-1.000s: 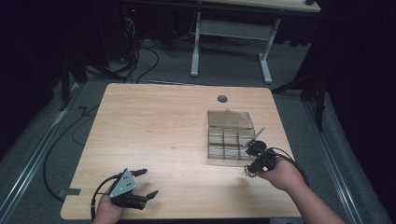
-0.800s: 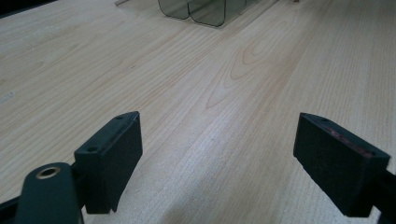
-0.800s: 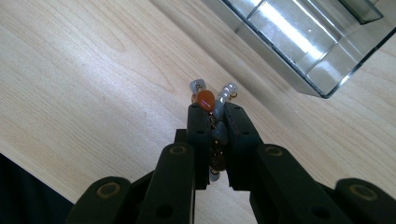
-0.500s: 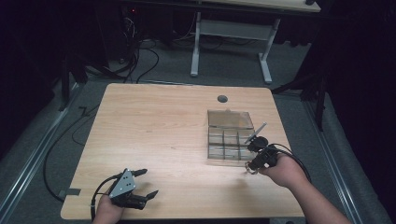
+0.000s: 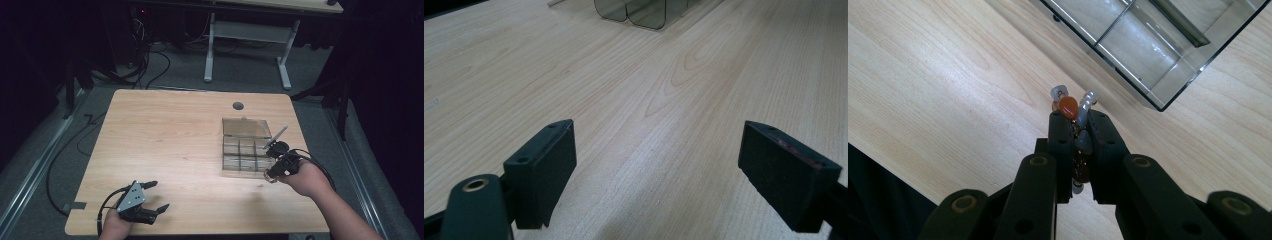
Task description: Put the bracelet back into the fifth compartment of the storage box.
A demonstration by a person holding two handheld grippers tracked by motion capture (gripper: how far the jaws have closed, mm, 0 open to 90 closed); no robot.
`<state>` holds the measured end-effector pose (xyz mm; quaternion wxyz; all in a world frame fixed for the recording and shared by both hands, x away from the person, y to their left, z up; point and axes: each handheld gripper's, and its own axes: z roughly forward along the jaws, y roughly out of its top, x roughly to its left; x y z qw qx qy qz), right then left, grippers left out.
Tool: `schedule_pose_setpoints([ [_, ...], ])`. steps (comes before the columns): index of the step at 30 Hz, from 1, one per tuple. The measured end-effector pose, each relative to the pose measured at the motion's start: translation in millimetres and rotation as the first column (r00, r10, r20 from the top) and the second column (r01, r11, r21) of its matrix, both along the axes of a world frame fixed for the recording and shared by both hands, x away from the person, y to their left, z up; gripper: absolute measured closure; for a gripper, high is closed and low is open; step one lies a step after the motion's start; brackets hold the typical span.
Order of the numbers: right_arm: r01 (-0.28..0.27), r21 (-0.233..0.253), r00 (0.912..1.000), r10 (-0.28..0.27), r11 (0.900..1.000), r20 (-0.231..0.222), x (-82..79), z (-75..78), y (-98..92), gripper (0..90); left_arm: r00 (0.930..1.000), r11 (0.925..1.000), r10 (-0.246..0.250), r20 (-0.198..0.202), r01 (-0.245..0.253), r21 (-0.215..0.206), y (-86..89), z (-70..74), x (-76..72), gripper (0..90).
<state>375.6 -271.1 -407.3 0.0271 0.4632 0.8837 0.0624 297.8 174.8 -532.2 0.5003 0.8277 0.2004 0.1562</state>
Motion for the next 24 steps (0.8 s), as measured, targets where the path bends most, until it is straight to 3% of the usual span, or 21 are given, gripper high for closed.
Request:
schedule_pose_setpoints([
  [12,-0.005,0.008,1.0,0.005,1.0,0.001,6.0,14.9,3.3,82.4,1.0,1.0,0.0,0.001,0.0,-0.001,0.2,0.1,0.1,16.2],
  [24,-0.04,0.02,0.9992,0.04,0.999,0.007,24.2,24.0,16.9,82.4,1.0,1.0,-0.003,-0.002,0.003,-0.001,0.9,0.3,0.2,16.2],
])
